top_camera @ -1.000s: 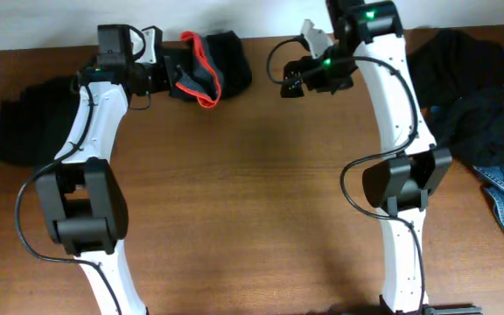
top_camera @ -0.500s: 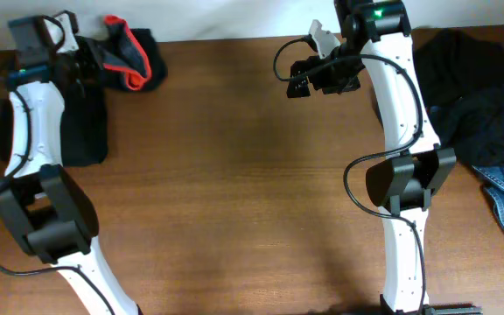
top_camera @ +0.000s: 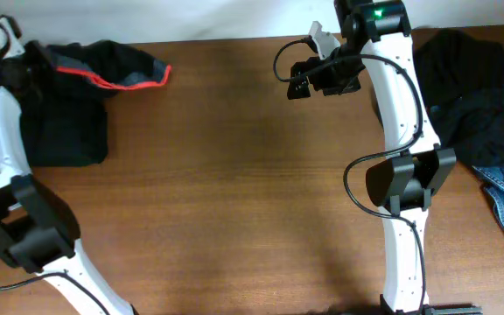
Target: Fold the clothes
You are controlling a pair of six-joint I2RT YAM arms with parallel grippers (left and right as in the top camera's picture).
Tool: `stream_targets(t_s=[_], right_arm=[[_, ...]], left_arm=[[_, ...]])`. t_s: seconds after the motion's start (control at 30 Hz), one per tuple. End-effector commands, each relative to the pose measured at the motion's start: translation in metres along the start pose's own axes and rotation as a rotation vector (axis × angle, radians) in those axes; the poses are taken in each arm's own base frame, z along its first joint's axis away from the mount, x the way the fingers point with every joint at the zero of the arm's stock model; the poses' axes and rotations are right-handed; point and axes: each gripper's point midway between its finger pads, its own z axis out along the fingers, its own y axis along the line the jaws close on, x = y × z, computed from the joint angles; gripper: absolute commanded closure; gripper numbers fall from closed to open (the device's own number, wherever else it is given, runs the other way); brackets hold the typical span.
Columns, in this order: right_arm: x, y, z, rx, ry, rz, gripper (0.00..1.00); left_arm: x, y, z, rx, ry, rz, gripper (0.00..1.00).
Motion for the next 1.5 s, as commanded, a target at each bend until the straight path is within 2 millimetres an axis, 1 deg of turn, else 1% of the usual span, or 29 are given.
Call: stream_targets(t_s=[0.0,0.07,0.2,0.23,0.27,0.33,0.37,0.43,0.5,0.6,0.67,0.7,0.77,0.83,0.93,0.97,1.0,1.03,1.07,1.1,1.13,1.23,1.27,1.37,1.4,1.43,1.47], right_arm=[[0.001,-0.001,-0.005,0.007,-0.006,0.006,0.01],[0.001,-0.001,-0.005,0.006,-0.006,0.005,0.01],[0.001,-0.001,-0.005,0.006,-0.006,0.006,0.01],[0.001,-0.001,-0.005,0.006,-0.005,0.006,0.01],[0.001,-0.001,-0.005,0.005,-0.005,0.006,0.01],[0.002,-0.001,-0.005,0.005,-0.002,0.008,0.01],[0.002,-0.001,-0.005,0.005,-0.002,0.008,0.01],[0.002,0.000,-0.005,0.005,-0.002,0.007,0.01],[0.002,0.000,-0.005,0.001,-0.002,0.007,0.01],[0.002,0.001,-0.005,-0.002,0.000,0.008,0.01],[0.003,0.001,-0.005,-0.003,0.001,0.008,0.01],[0.003,0.001,-0.005,-0.003,0.001,0.008,0.01],[0.003,0.001,-0.005,-0.003,0.001,0.008,0.01],[0.003,0.001,-0.005,-0.003,0.000,0.008,0.01],[0.003,0.001,-0.005,-0.003,0.001,0.008,0.01],[0.003,0.002,-0.005,-0.004,0.002,0.008,0.01],[0.003,0.002,-0.005,-0.008,0.003,0.009,0.01],[0.003,0.004,-0.005,-0.015,0.003,0.009,0.01],[0.003,0.006,-0.005,-0.029,0.003,0.009,0.01],[0.003,0.008,-0.005,-0.039,0.003,0.009,0.01],[0.003,0.009,-0.005,-0.047,0.002,0.010,0.01],[0.003,0.015,-0.003,-0.059,0.004,0.002,0.01],[0.003,0.018,-0.002,-0.065,0.006,-0.003,0.01],[0.001,0.040,0.007,-0.087,0.009,-0.049,0.01],[0.000,0.044,0.009,-0.091,0.006,-0.057,0.01],[-0.004,0.061,0.019,-0.110,0.002,-0.098,0.01],[-0.005,0.065,0.022,-0.116,-0.001,-0.108,0.01]], left_arm=[[-0.022,-0.002,-0.019,0.049,-0.049,-0.011,0.99],[-0.030,-0.004,-0.024,0.054,-0.069,-0.004,1.00],[-0.054,-0.020,-0.044,0.069,-0.126,0.026,1.00],[-0.062,-0.025,-0.053,0.071,-0.145,0.035,1.00],[-0.074,-0.029,-0.066,0.058,-0.174,0.043,1.00],[-0.086,-0.029,-0.085,0.021,-0.206,0.043,1.00],[-0.091,-0.028,-0.096,0.002,-0.216,0.037,0.99],[-0.092,-0.023,-0.107,-0.018,-0.210,0.023,0.99],[-0.080,-0.012,-0.111,-0.044,-0.158,-0.016,0.99],[-0.050,0.008,-0.113,-0.104,-0.041,-0.092,1.00],[-0.035,0.020,-0.116,-0.152,0.013,-0.129,0.99],[-0.022,0.033,-0.120,-0.209,0.060,-0.160,1.00],[-0.002,0.053,-0.128,-0.311,0.127,-0.199,0.99],[0.019,0.076,-0.142,-0.452,0.195,-0.223,0.99],[0.029,0.094,-0.155,-0.560,0.230,-0.231,0.99],[0.030,0.097,-0.157,-0.573,0.234,-0.232,0.98],[0.031,0.100,-0.159,-0.587,0.234,-0.233,0.85],[0.030,0.101,-0.159,-0.593,0.232,-0.233,0.75],[0.030,0.103,-0.160,-0.603,0.231,-0.231,0.58],[0.030,0.105,-0.161,-0.613,0.230,-0.230,0.39],[0.030,0.105,-0.162,-0.617,0.229,-0.229,0.32],[0.030,0.106,-0.162,-0.620,0.229,-0.228,0.20],[0.030,0.106,-0.162,-0.620,0.229,-0.229,0.18],[0.030,0.105,-0.161,-0.615,0.231,-0.229,0.17],[0.031,0.104,-0.161,-0.615,0.233,-0.228,0.17],[0.031,0.101,-0.159,-0.611,0.236,-0.221,0.17],[0.032,0.100,-0.158,-0.608,0.239,-0.212,0.17]])
